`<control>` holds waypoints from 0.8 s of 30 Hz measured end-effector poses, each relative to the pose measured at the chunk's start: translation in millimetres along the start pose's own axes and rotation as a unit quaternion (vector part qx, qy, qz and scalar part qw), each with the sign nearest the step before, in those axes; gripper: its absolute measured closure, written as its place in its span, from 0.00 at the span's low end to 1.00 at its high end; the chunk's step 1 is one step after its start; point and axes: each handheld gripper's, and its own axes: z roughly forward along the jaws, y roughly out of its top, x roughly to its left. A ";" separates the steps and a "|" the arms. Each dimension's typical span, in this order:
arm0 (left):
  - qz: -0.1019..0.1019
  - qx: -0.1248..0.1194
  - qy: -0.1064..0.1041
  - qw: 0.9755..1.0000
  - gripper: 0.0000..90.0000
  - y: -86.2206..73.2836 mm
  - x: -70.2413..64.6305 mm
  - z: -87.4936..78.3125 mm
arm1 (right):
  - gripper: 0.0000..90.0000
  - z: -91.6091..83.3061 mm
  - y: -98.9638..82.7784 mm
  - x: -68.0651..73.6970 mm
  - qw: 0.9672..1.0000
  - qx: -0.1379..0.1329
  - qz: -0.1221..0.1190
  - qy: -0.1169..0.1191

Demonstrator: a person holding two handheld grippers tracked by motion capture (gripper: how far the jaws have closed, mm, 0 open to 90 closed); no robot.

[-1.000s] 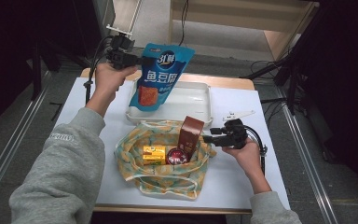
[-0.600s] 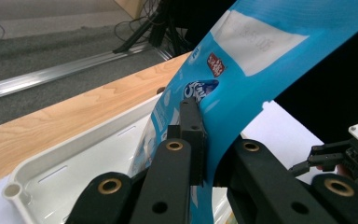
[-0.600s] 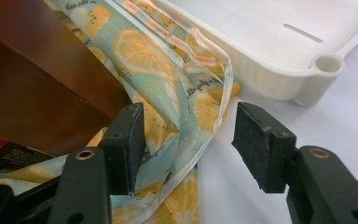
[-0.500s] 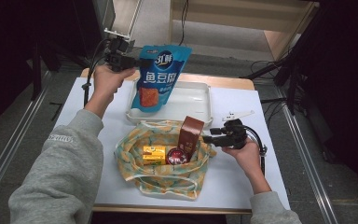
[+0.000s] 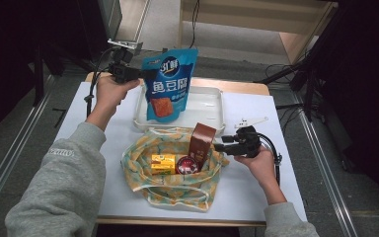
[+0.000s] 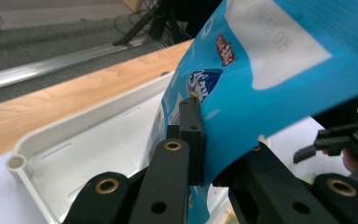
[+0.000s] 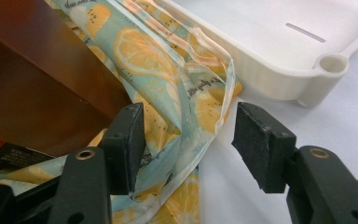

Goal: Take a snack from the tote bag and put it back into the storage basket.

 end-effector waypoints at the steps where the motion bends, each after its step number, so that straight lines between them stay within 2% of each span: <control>1: 0.000 0.000 -0.003 1.000 0.97 -1.6 -0.2 0.3 | 0.50 0.0 0.0 0.0 1.000 0.000 0.000 0.000; 10: -0.008 0.000 -0.024 1.000 0.94 -20.1 0.0 -2.5 | 0.50 0.3 0.0 0.3 1.000 0.001 -0.001 0.000; 17: 0.018 0.011 -0.011 1.000 0.89 -24.4 -9.5 -4.4 | 0.49 1.0 0.1 0.6 1.000 0.002 -0.002 -0.001; 18: 0.018 0.010 -0.010 1.000 0.88 -24.8 -9.9 -4.5 | 0.49 1.0 0.1 0.6 1.000 0.002 -0.002 -0.001; 19: 0.015 0.010 -0.009 1.000 0.83 -25.4 -9.7 -4.9 | 0.49 1.0 0.0 0.6 1.000 0.002 -0.002 -0.001; 20: 0.009 0.011 -0.003 1.000 0.83 -25.9 -9.2 -4.9 | 0.49 1.0 0.0 0.6 1.000 0.002 -0.002 -0.001; 21: 0.007 0.012 -0.003 1.000 0.78 -26.4 -8.8 -5.1 | 0.49 0.9 0.0 0.6 1.000 0.002 -0.002 -0.001; 24: 0.004 0.014 -0.007 1.000 0.75 -29.0 -8.4 -6.0 | 0.49 0.9 -0.2 0.7 1.000 0.003 -0.003 -0.002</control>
